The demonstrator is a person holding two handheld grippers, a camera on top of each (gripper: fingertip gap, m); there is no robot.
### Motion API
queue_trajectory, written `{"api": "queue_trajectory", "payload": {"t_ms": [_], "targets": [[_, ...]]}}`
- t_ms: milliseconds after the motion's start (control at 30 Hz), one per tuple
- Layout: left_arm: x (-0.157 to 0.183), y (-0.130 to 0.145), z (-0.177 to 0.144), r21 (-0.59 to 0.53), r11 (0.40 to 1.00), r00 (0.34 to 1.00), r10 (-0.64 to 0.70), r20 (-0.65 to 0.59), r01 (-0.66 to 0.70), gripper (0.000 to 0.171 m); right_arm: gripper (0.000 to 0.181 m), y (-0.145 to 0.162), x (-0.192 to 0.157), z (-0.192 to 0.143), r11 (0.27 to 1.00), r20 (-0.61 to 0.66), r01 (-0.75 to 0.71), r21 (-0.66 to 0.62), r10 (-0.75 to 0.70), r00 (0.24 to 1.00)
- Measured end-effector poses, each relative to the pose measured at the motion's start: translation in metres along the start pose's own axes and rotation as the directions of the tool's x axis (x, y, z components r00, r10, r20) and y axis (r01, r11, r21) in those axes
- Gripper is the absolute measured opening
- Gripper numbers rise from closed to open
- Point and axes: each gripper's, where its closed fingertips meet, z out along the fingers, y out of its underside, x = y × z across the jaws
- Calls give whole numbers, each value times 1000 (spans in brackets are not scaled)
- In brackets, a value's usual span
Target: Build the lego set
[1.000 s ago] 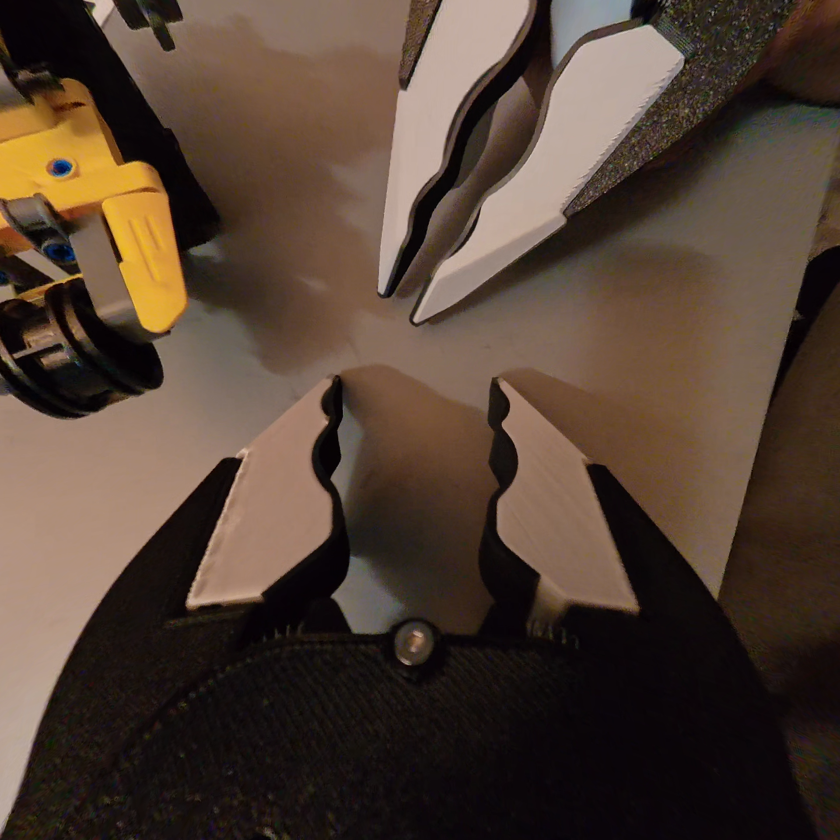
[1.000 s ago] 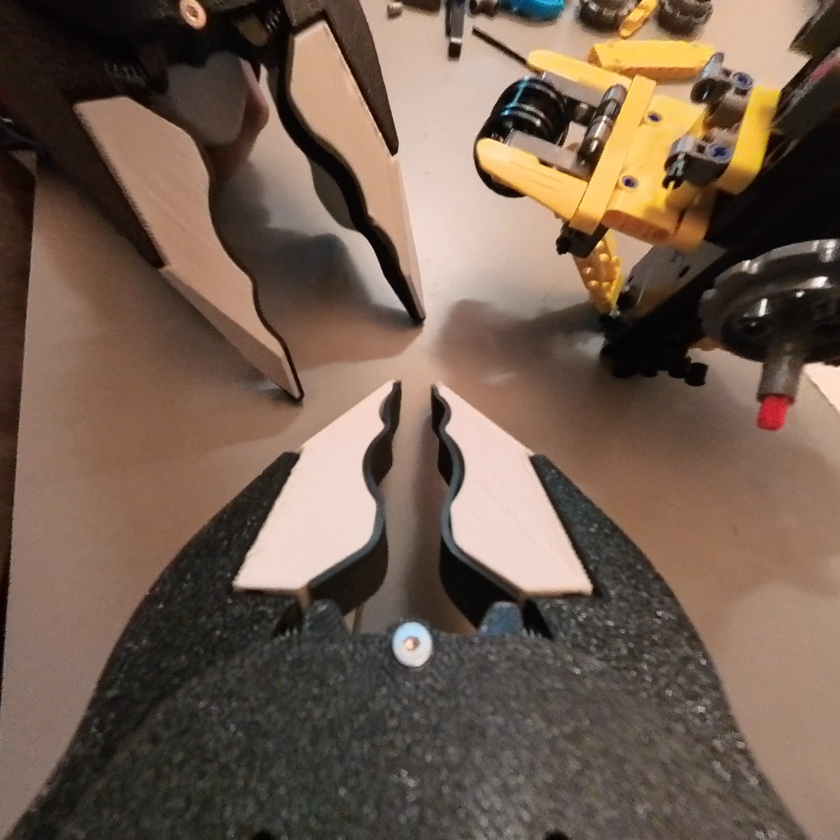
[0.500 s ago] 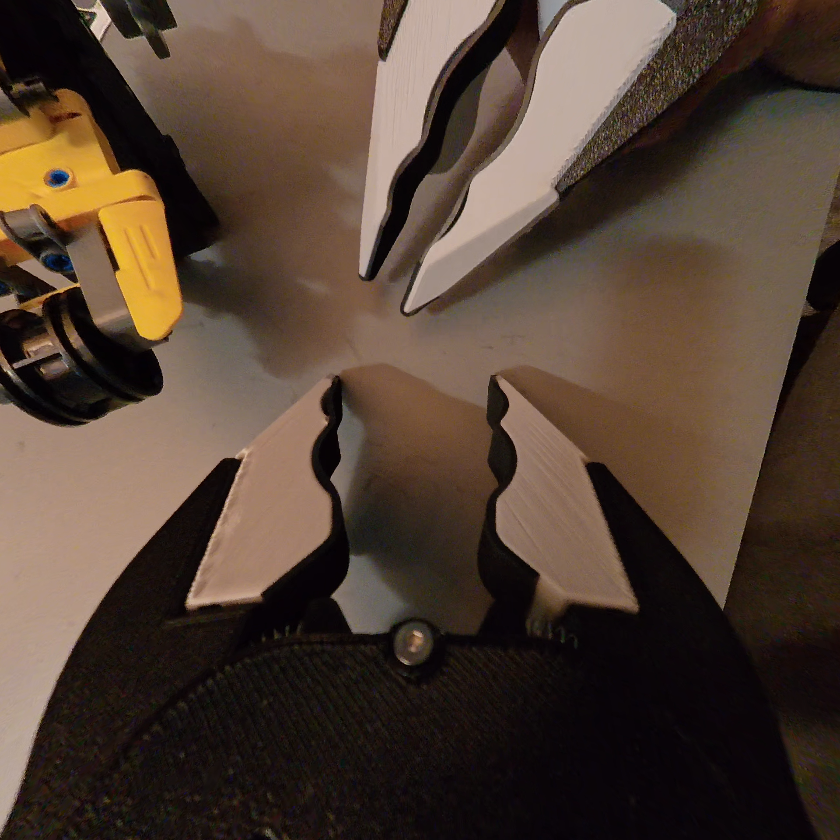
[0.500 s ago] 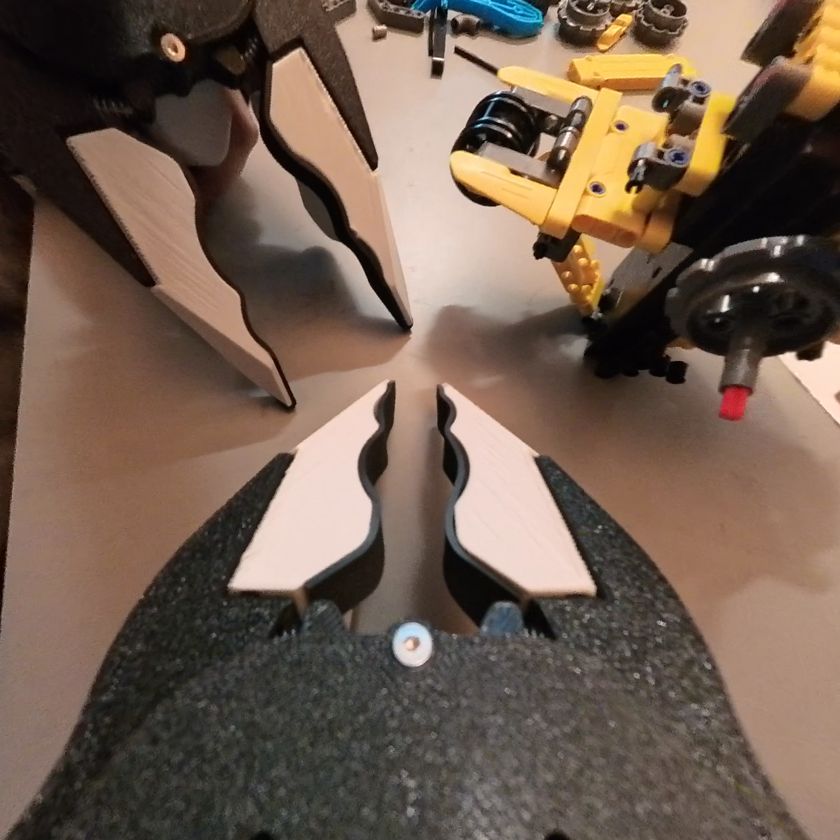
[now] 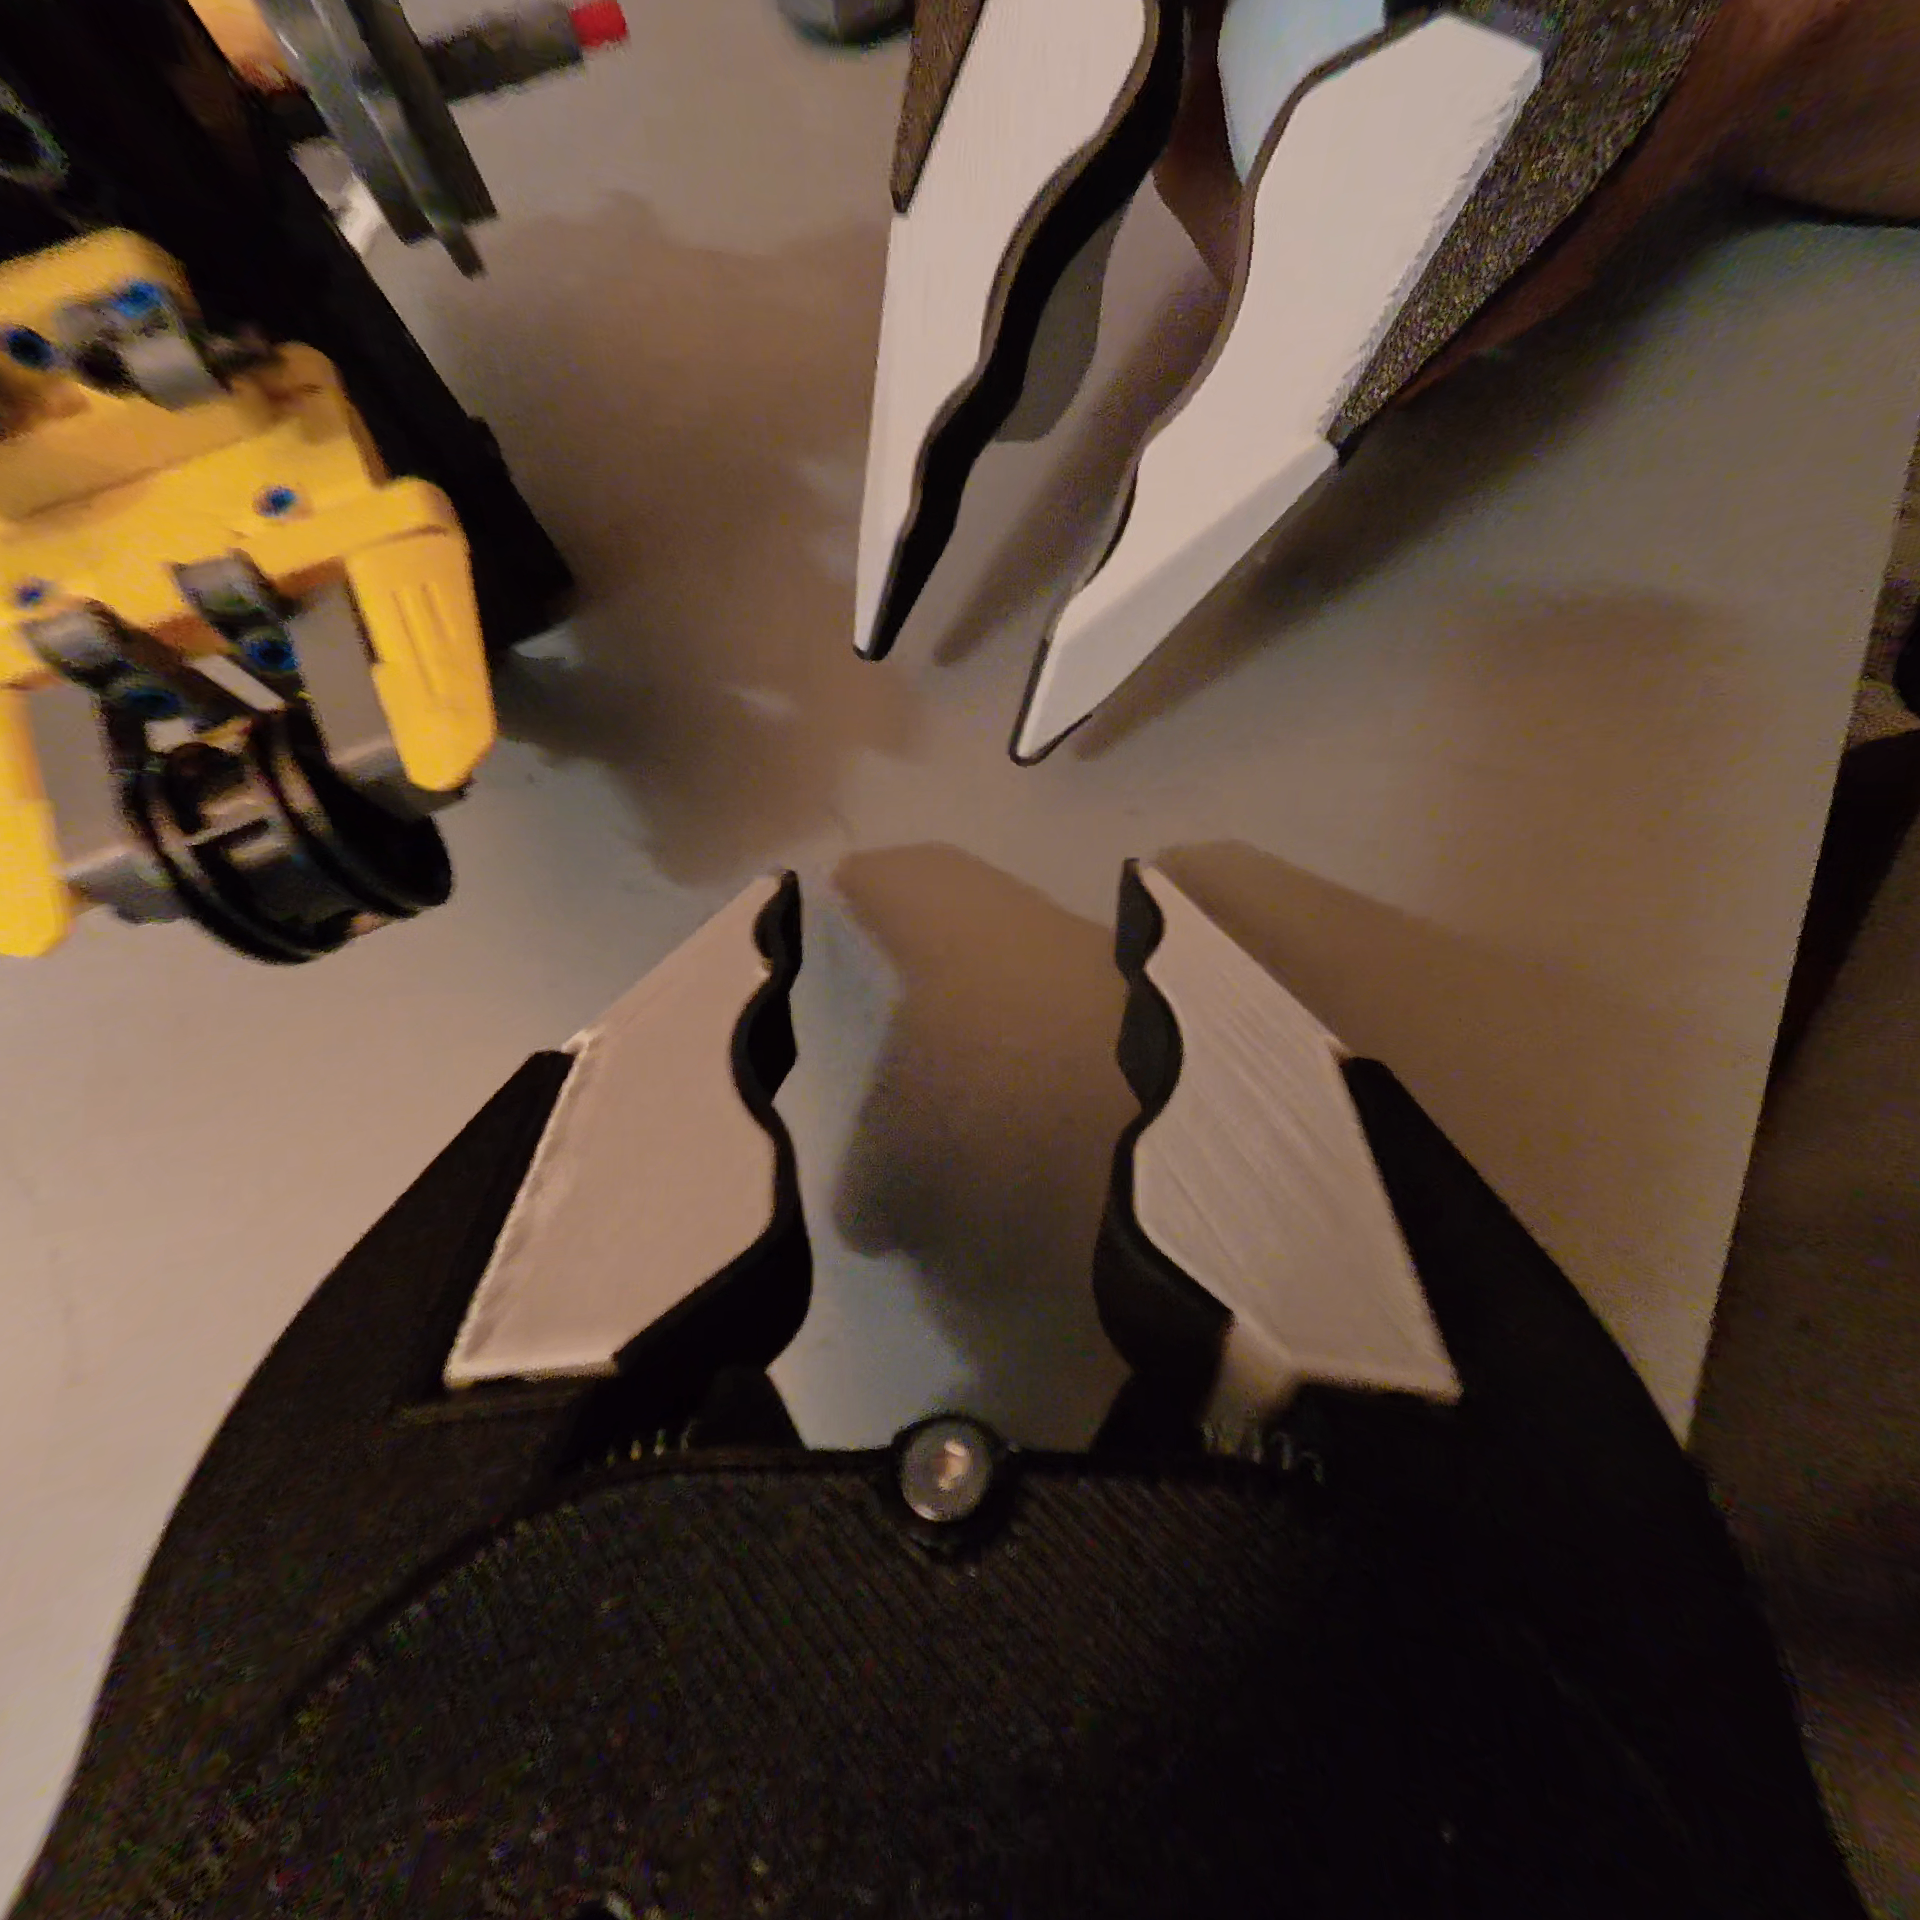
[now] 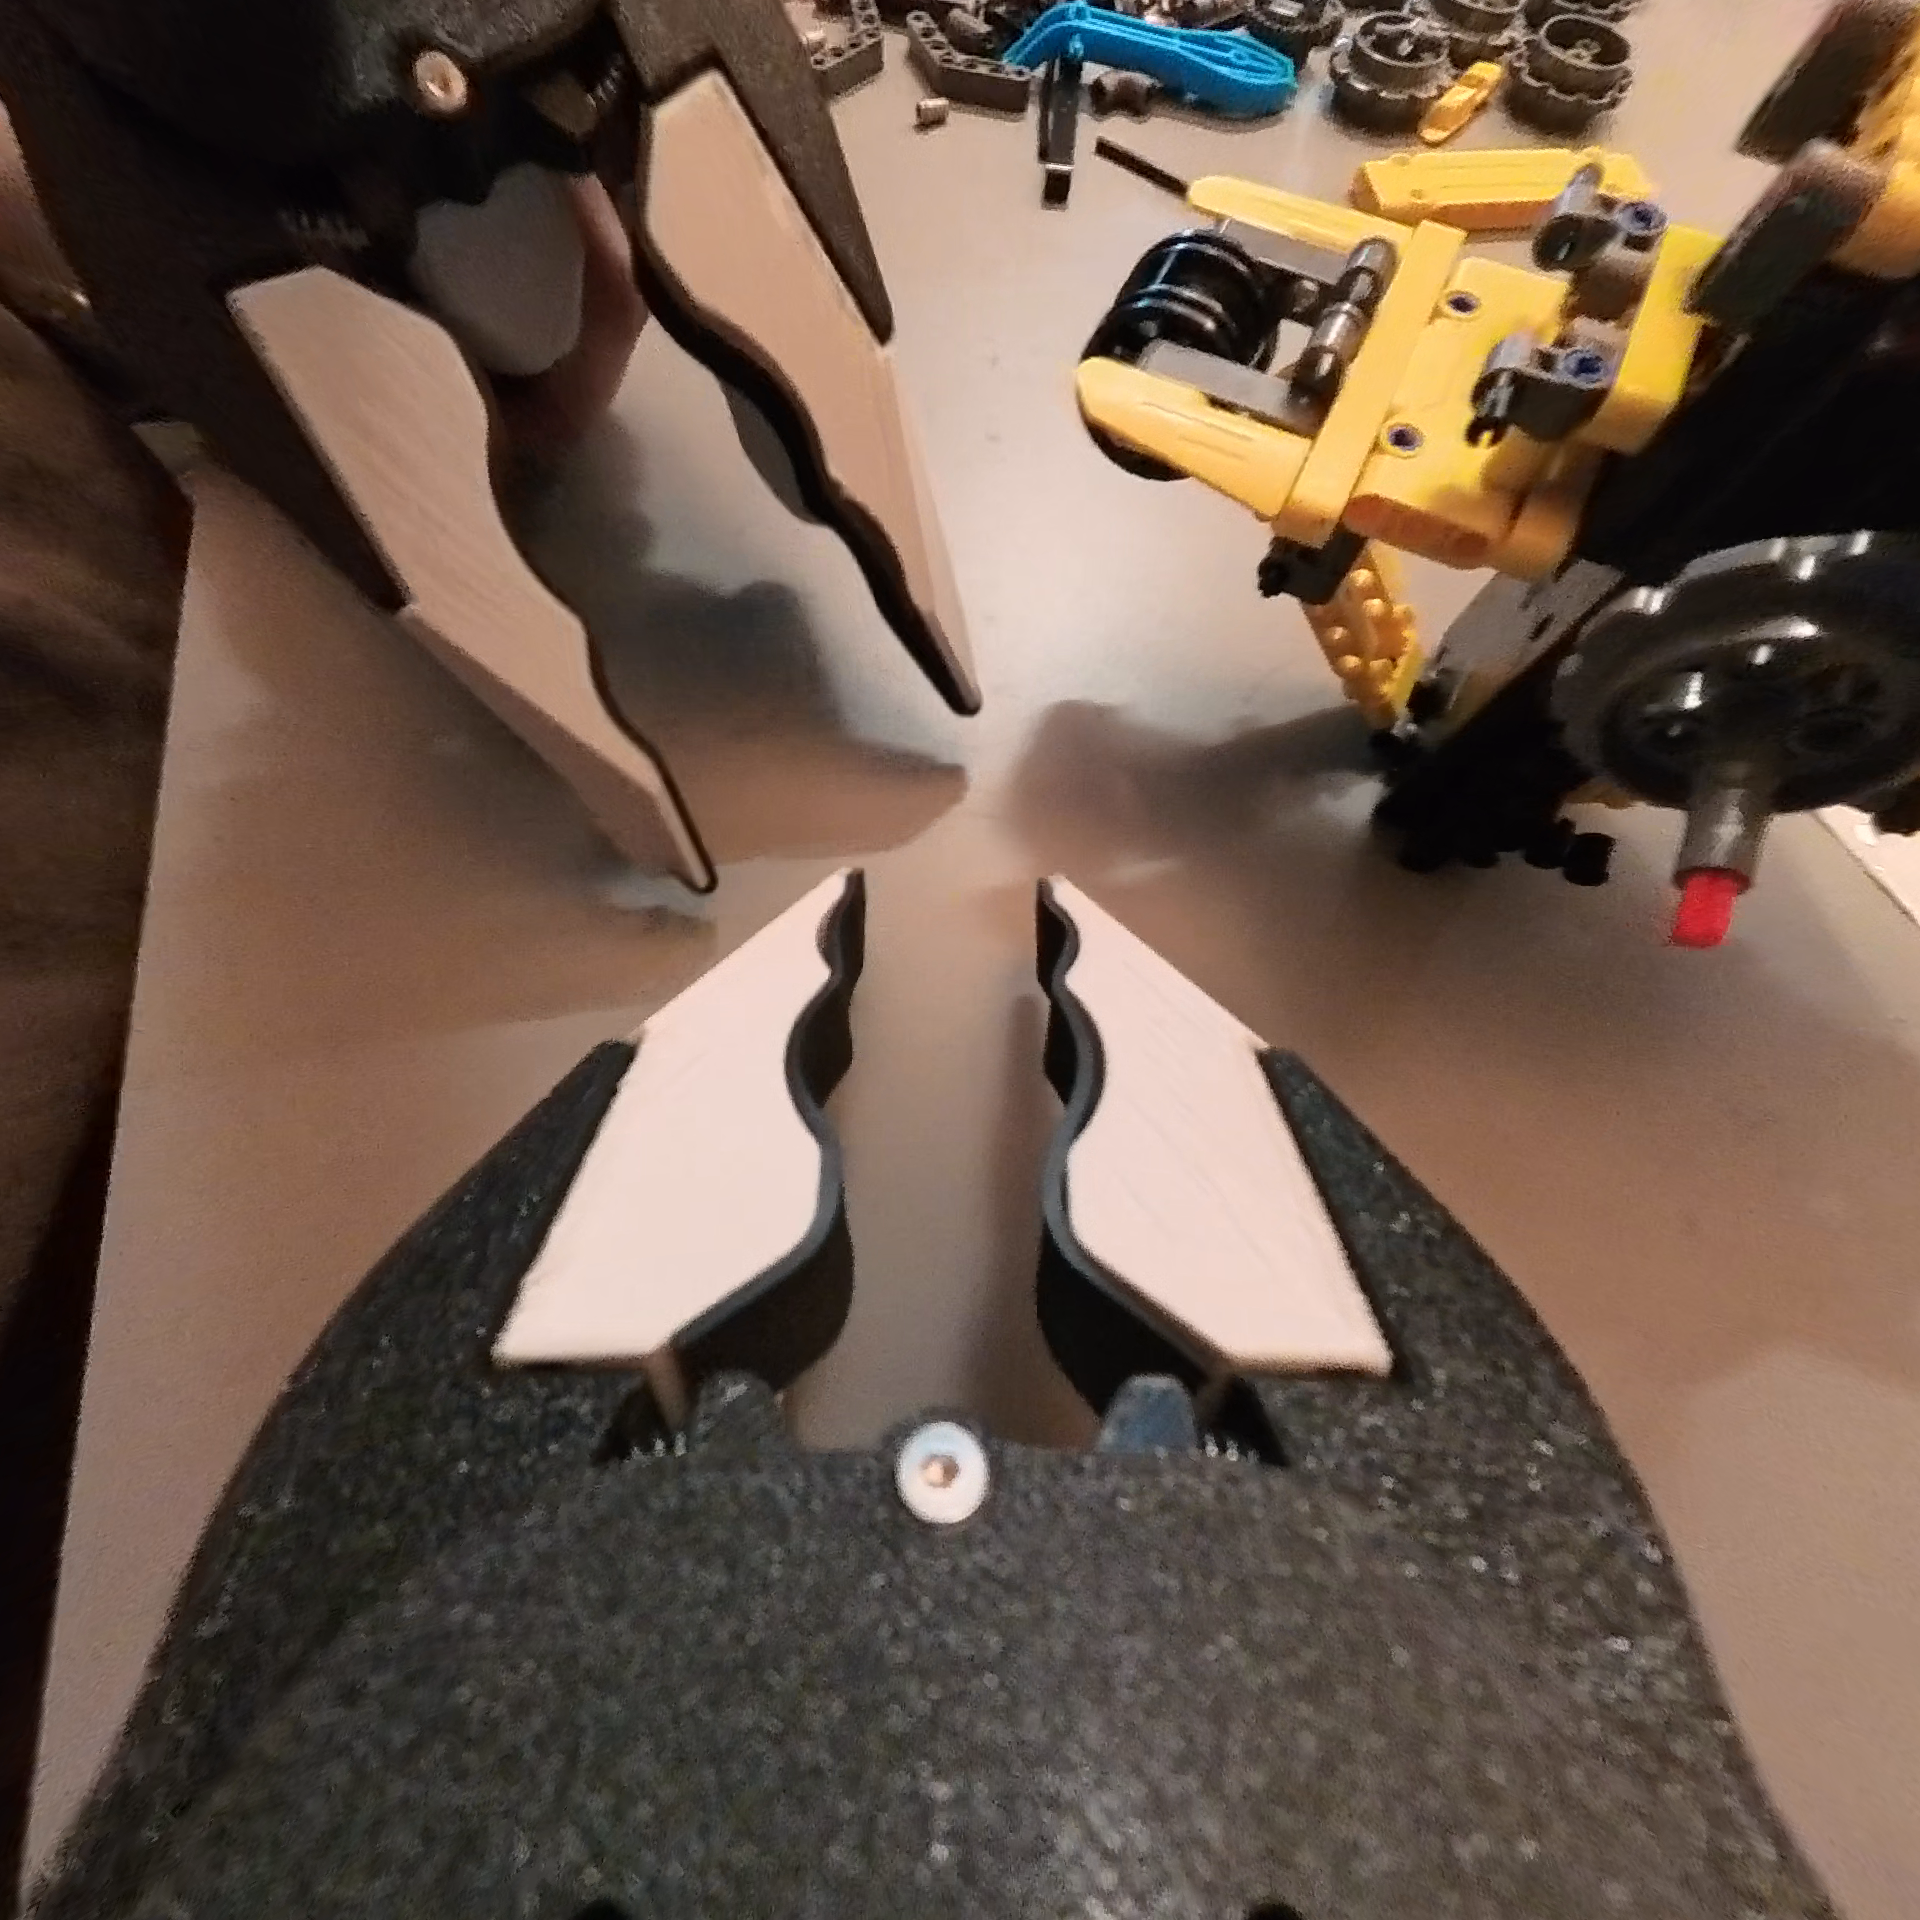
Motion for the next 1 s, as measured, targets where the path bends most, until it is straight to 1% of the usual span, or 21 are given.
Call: {"api": "queue_trajectory", "payload": {"t_ms": [67, 100, 167, 267, 367, 433, 500, 533, 567, 600, 633, 667, 700, 733, 800, 833, 867, 900, 933, 967, 1000], "targets": [[-7, -4, -6, 45, 998, 997, 36, 61, -39, 39, 33, -1, 0, -1, 1000, -7, 9, 9, -9, 1000], [-9, -6, -8, 59, 997, 996, 42, 77, -46, 36, 33, -2, 0, -1, 1000, -5, 8, 12, -8, 1000], [-10, -7, -9, 69, 997, 998, 23, 58, -27, 37, 32, -3, -2, -2, 1000, 14, -2, 21, 2, 1000], [-5, -13, -16, 129, 991, 1000, -14, -19, 16, 32, 22, -7, -8, -6, 999, 64, -15, 52, 12, 998], [-4, -22, -27, 212, 976, 996, -42, -74, 56, 12, 0, -9, -19, -8, 998, 114, 1, 68, -9, 993], [-6, -24, -30, 236, 969, 995, -58, -80, 76, 0, 0, -8, -20, -6, 998, 98, 27, 56, -32, 995], [-7, -26, -32, 252, 964, 995, -60, -81, 79, 0, 17, -8, -17, -3, 998, 67, 45, 50, -49, 997], [-5, -26, -33, 254, 964, 994, -56, -93, 78, 0, 19, -8, -18, -2, 998, 67, 53, 45, -56, 996], [-6, -26, -32, 250, 965, 994, -62, -94, 84, 0, 1, -7, -22, -2, 997, 85, 63, 44, -67, 994], [-6, -25, -31, 242, 966, 993, -70, -99, 92, 0, 0, -8, -24, -3, 996, 92, 68, 50, -72, 993], [-5, -24, -30, 232, 968, 991, -73, -111, 97, 22, 0, -9, -23, -3, 996, 84, 65, 55, -69, 994], [-5, -24, -29, 226, 969, 990, -79, -117, 104, 35, 0, -10, -23, -2, 997, 80, 62, 55, -66, 995], [-3, -24, -29, 225, 969, 988, -77, -133, 105, 28, 0, -9, -23, -2, 997, 84, 63, 53, -67, 994], [0, -24, -30, 231, 968, 987, -64, -146, 97, 0, 0, -9, -26, -3, 996, 99, 69, 53, -74, 992], [0, -26, -32, 248, 966, 992, -44, -121, 74, 0, 1, -9, -24, -2, 996, 83, 67, 51, -71, 994], [1, -25, -32, 244, 967, 992, -40, -123, 69, 0, 10, -9, -25, -2, 996, 88, 72, 52, -76, 993], [1, -25, -30, 237, 969, 992, -40, -118, 67, 16, 0, -9, -27, -2, 996, 100, 78, 52, -83, 992], [1, -24, -29, 229, 971, 992, -39, -118, 65, 18, 0, -8, -27, -2, 996, 95, 80, 49, -84, 992], [4, -23, -28, 220, 974, 991, -30, -130, 59, 13, 0, -8, -26, -1, 996, 87, 81, 42, -85, 993], [6, -22, -27, 210, 977, 991, -18, -136, 46, 0, 0, -7, -26, 0, 996, 83, 86, 36, -88, 993], [7, -21, -26, 200, 979, 992, -7, -130, 33, 0, 0, -7, -27, 0, 995, 87, 94, 37, -97, 991]]}}
